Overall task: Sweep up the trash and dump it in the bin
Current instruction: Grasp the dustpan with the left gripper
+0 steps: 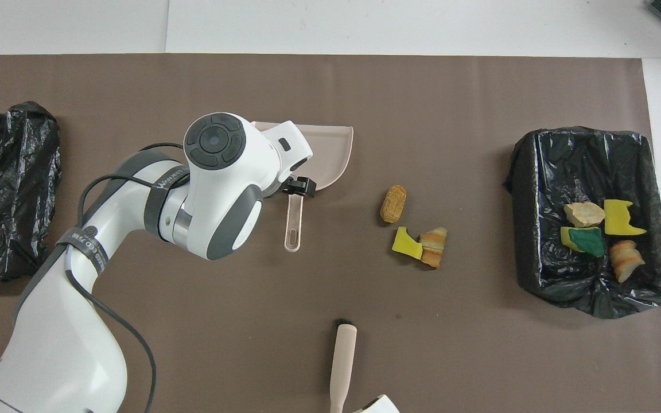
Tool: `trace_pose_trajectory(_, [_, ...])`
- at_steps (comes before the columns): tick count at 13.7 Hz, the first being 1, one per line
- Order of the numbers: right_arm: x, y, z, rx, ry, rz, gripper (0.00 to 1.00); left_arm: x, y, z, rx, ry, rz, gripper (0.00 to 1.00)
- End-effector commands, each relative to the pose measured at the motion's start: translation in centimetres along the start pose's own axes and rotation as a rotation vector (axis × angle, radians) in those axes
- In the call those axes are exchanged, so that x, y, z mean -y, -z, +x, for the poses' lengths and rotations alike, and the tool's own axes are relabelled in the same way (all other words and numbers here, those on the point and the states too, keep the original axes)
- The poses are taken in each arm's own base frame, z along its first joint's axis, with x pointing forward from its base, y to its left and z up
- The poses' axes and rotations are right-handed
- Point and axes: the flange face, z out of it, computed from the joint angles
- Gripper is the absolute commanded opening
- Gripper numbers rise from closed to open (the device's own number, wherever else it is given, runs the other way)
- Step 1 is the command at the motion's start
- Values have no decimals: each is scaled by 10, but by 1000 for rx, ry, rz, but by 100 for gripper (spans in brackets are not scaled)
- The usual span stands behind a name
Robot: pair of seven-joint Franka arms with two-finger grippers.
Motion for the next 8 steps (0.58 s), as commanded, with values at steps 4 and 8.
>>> trace_pose_trajectory(4, [-4, 27, 16, 8, -27, -38, 0, -21, -16, -26, 12, -23, 6, 100])
trace_pose_trajectory(8, [-35, 79, 47, -61, 27, -181, 0, -27, -19, -30, 24, -38, 15, 40])
